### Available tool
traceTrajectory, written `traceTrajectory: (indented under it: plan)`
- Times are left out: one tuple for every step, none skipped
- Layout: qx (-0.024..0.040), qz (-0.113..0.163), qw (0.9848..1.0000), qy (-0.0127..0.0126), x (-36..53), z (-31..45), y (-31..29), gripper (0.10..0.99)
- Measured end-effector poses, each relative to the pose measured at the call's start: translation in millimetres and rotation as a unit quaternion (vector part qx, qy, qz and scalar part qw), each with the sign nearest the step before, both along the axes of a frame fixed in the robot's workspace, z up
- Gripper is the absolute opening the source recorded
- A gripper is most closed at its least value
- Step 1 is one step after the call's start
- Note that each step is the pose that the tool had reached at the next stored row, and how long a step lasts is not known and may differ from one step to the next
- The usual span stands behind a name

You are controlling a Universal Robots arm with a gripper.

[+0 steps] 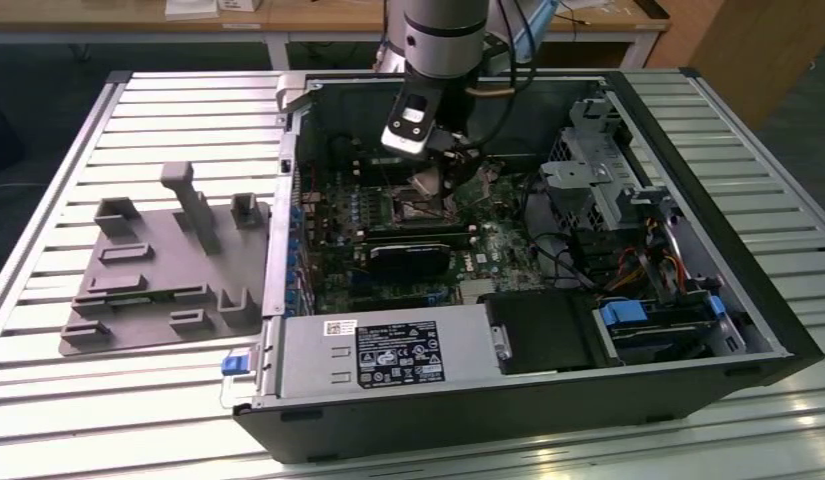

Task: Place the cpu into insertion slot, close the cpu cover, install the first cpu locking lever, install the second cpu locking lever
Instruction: 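Place the cpu into insertion slot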

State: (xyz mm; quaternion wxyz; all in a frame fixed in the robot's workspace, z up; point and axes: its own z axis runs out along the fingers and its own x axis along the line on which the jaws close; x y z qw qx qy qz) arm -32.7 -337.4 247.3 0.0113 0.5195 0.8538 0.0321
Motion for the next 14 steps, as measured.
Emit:
traceTrajectory:
  plan:
    - [-0.0001,-0.009,1.0000,0.0000,0.0,-0.2,0.0,0.537]
    - [-0.0003,-0.018,0.9998,0.0000,0.0,-0.3,0.0,0.537]
    - [-0.0003,-0.027,0.9996,0.0000,0.0,-0.6,0.0,0.537]
    - [-0.0004,-0.035,0.9994,0.0000,0.0,-0.7,0.0,0.537]
    - [-0.0005,-0.045,0.9990,0.0000,0.0,-0.9,0.0,0.537]
    - [-0.0006,-0.054,0.9985,0.0000,0.0,-1.1,0.0,0.537]
    - [-0.0007,-0.063,0.9980,0.0000,0.0,-1.3,0.0,0.537]
    - [-0.0008,-0.075,0.9972,0.0000,0.0,-1.6,0.0,0.537]
    - [-0.0009,-0.084,0.9965,0.0000,0.0,-1.7,0.0,0.537]
    - [-0.0009,-0.093,0.9956,0.0000,0.0,-1.9,0.0,0.537]
    - [-0.0010,-0.102,0.9947,0.0000,0.0,-2.1,0.0,0.537]
    - [-0.0011,-0.111,0.9938,0.0000,0.0,-2.3,0.0,0.537]
    - [-0.0012,-0.120,0.9927,0.0000,0.0,-2.5,0.0,0.537]
    - [-0.0012,-0.129,0.9916,0.0000,0.0,-2.7,0.0,0.537]
